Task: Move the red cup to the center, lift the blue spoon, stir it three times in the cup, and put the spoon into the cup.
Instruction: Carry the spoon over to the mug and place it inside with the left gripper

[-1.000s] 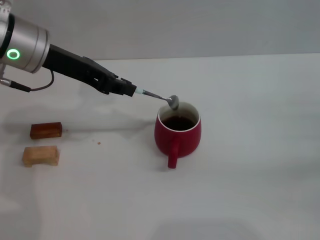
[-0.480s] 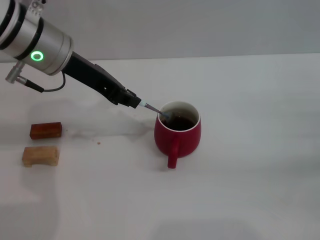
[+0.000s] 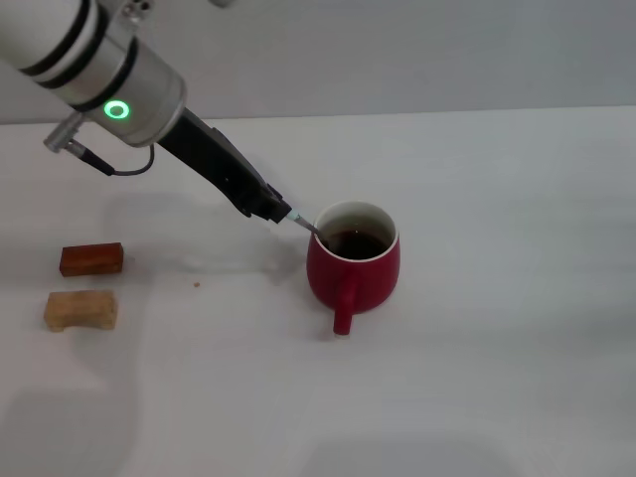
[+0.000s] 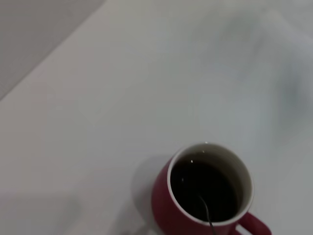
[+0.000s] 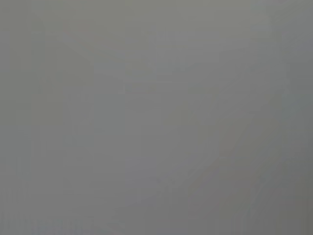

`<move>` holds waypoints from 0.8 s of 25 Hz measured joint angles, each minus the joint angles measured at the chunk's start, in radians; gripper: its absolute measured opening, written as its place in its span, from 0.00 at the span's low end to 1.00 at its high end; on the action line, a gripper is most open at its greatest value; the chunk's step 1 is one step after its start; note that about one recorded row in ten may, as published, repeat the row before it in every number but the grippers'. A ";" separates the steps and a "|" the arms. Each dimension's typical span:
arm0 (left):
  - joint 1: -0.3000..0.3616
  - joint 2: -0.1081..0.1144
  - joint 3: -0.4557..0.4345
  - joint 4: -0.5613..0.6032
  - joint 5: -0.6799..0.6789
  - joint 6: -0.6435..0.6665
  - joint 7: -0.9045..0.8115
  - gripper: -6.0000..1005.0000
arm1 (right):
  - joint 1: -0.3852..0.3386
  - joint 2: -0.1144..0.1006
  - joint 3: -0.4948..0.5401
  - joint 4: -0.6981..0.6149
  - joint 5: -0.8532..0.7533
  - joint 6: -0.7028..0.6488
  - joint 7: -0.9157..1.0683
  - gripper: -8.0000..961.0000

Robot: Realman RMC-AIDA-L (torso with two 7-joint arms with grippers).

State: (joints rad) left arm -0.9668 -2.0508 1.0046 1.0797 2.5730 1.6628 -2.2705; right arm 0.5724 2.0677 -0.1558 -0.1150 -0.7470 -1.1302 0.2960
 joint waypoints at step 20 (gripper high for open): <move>-0.039 -0.019 0.066 -0.041 0.011 -0.082 -0.004 0.15 | 0.015 0.002 -0.001 0.012 -0.002 0.022 -0.002 0.53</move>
State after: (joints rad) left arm -1.0057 -2.0693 1.0710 1.0392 2.5842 1.5810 -2.2750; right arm 0.5877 2.0693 -0.1565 -0.1027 -0.7491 -1.1083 0.2944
